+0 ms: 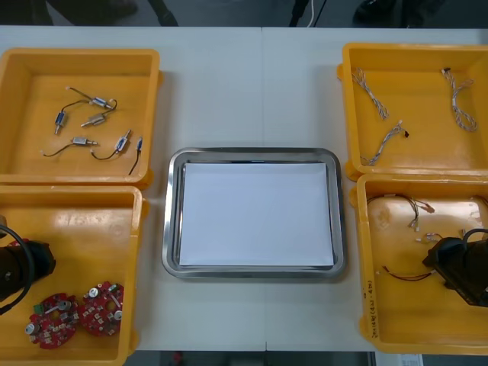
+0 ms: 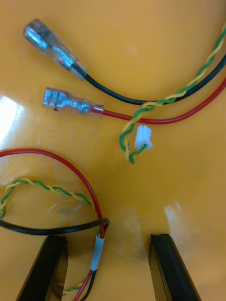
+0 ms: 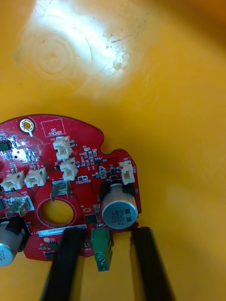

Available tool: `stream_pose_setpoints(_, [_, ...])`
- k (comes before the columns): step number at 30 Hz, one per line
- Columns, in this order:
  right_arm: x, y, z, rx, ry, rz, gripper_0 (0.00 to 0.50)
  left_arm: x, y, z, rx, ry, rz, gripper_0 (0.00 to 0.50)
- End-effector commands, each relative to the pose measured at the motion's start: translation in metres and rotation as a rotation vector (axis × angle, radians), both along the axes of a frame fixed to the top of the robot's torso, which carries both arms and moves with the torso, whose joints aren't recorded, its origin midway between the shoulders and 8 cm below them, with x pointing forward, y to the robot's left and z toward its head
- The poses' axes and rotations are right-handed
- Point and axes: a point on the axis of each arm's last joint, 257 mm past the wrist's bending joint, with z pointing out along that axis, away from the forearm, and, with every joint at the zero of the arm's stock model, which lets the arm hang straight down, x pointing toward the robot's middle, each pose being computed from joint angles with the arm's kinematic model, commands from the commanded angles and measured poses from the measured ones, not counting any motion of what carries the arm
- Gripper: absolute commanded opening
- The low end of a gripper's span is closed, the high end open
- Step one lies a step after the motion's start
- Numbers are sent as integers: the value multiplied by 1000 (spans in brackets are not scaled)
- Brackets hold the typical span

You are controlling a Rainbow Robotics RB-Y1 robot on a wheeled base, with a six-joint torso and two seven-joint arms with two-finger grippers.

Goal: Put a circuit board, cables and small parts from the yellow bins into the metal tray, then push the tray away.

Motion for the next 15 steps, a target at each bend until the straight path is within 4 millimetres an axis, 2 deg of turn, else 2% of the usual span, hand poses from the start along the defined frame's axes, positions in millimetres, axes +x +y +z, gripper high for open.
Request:
stream_pose_setpoints(1, [-7, 8, -15, 17, 21, -10, 500, -14, -3, -14, -19, 22, 40, 0])
stream_pose_setpoints(11, [-4, 12, -13, 29, 16, -9, 500, -14, 0, -12, -12, 22, 35, 0])
stream_pose_setpoints(12, [-4, 12, -13, 30, 16, -7, 472, -14, 1, -11, -12, 22, 36, 0])
stream_pose_setpoints(13, [-4, 12, -13, 30, 16, -7, 421, -14, 1, -10, -12, 24, 34, 0])
stream_pose_setpoints(15, [-4, 14, -12, 31, 15, -5, 161, -14, 5, -6, -11, 30, 32, 0])
